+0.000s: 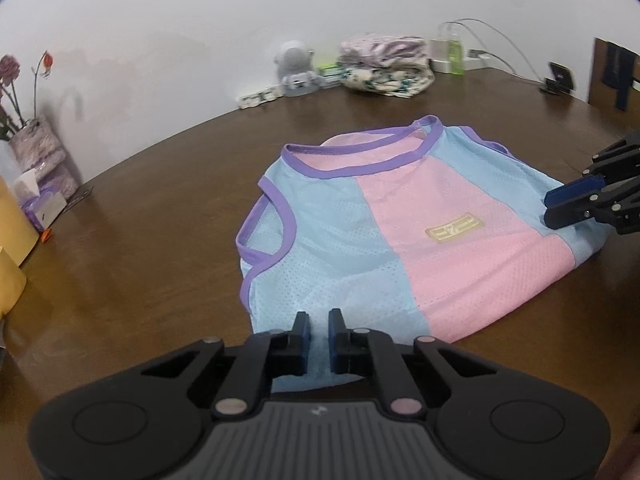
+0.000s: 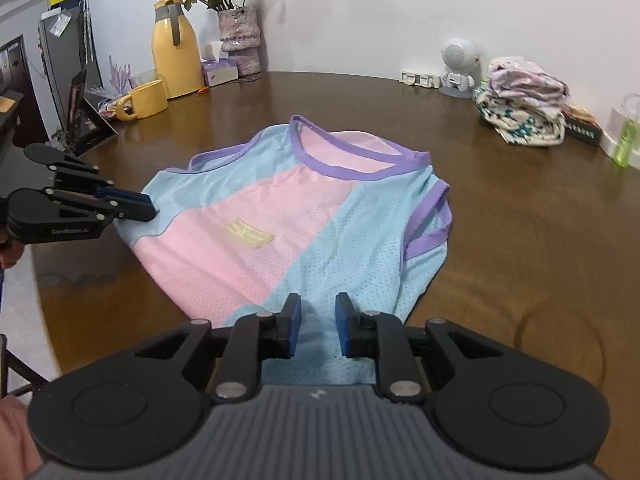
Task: Fold clothes
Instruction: 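Move both grippers over the hem of the pink-and-blue tank top, then lower both grippers onto the hem and close them on it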
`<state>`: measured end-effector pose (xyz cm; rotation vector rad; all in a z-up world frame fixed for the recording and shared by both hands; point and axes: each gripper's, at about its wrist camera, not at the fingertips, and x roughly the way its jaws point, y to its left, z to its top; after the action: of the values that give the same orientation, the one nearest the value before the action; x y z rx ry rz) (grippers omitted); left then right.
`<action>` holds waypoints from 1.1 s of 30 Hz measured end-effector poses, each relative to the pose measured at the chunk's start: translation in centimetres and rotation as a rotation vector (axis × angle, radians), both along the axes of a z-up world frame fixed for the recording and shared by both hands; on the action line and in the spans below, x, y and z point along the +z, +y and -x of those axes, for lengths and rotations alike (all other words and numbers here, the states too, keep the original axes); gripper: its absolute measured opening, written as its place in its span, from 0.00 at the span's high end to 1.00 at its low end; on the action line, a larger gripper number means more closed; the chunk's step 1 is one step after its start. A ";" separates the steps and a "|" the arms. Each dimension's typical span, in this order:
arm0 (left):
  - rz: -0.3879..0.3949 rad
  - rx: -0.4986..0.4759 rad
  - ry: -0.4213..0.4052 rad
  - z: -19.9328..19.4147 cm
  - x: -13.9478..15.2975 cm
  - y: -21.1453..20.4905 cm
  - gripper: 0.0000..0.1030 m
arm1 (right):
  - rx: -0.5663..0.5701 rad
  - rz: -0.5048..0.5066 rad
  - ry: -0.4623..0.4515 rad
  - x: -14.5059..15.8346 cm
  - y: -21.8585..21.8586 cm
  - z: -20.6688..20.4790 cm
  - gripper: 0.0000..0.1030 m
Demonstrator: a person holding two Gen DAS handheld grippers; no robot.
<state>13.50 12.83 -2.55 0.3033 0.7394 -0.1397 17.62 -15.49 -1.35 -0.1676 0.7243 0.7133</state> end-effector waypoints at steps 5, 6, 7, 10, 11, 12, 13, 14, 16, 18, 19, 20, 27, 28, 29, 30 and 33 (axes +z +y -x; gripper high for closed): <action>0.020 -0.006 -0.014 2.9 -0.2 -1.0 0.94 | -0.043 -0.033 0.015 -0.1 -1.7 3.1 0.82; 0.027 -0.005 -0.018 3.4 -0.3 -1.1 0.94 | -0.048 -0.039 0.015 -0.1 -2.0 3.5 0.82; 0.036 -0.003 -0.023 3.8 -0.3 -1.1 0.94 | -0.052 -0.044 0.015 -0.1 -2.2 4.0 0.82; 0.051 0.004 -0.027 4.1 -0.2 -1.1 0.94 | -0.063 -0.073 0.022 -0.2 -2.7 4.2 0.81; 0.055 0.005 -0.025 3.9 -0.1 -1.1 0.94 | -0.066 -0.083 0.024 -0.2 -2.8 4.3 0.78; 0.059 0.009 -0.022 3.9 0.0 -1.1 0.90 | -0.075 -0.107 0.036 -0.1 -3.1 4.2 0.72; 0.065 0.015 -0.019 3.9 0.2 -1.0 0.86 | -0.084 -0.131 0.049 0.0 -3.4 4.2 0.66; 0.074 0.025 -0.023 3.9 0.4 -1.0 0.74 | -0.102 -0.159 0.040 0.4 -3.9 4.4 0.48; 0.099 0.045 -0.062 4.3 1.2 -1.1 0.51 | -0.140 -0.200 0.004 1.2 -4.8 4.8 0.28; 0.108 0.051 -0.112 5.0 2.0 -1.4 0.19 | -0.173 -0.216 -0.020 1.8 -5.6 5.3 0.14; 0.111 0.053 -0.138 5.3 2.5 -1.6 0.12 | -0.191 -0.225 -0.023 2.0 -6.0 5.5 0.09; 0.110 0.052 -0.158 5.6 2.8 -1.9 0.04 | -0.208 -0.234 -0.026 2.2 -6.4 5.7 0.00; 0.121 0.017 -0.176 6.5 3.0 -5.0 0.01 | -0.251 -0.236 0.023 1.2 -7.2 6.7 0.00; 0.119 0.018 -0.170 6.6 2.8 -5.2 0.01 | -0.253 -0.226 0.026 1.0 -7.1 6.9 0.00; 0.118 0.018 -0.164 6.6 2.7 -5.4 0.01 | -0.253 -0.215 0.023 0.9 -7.0 7.1 0.00; 0.114 0.022 -0.160 6.6 2.6 -5.5 0.01 | -0.252 -0.203 0.020 0.8 -6.9 7.2 0.00; 0.109 0.043 -0.153 6.9 2.5 -4.8 0.01 | -0.210 -0.161 -0.015 0.9 -6.4 7.9 0.00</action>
<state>6.60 8.04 -0.05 0.1918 0.5838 -0.1143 9.71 -21.88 -0.46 0.0499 0.6561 0.5663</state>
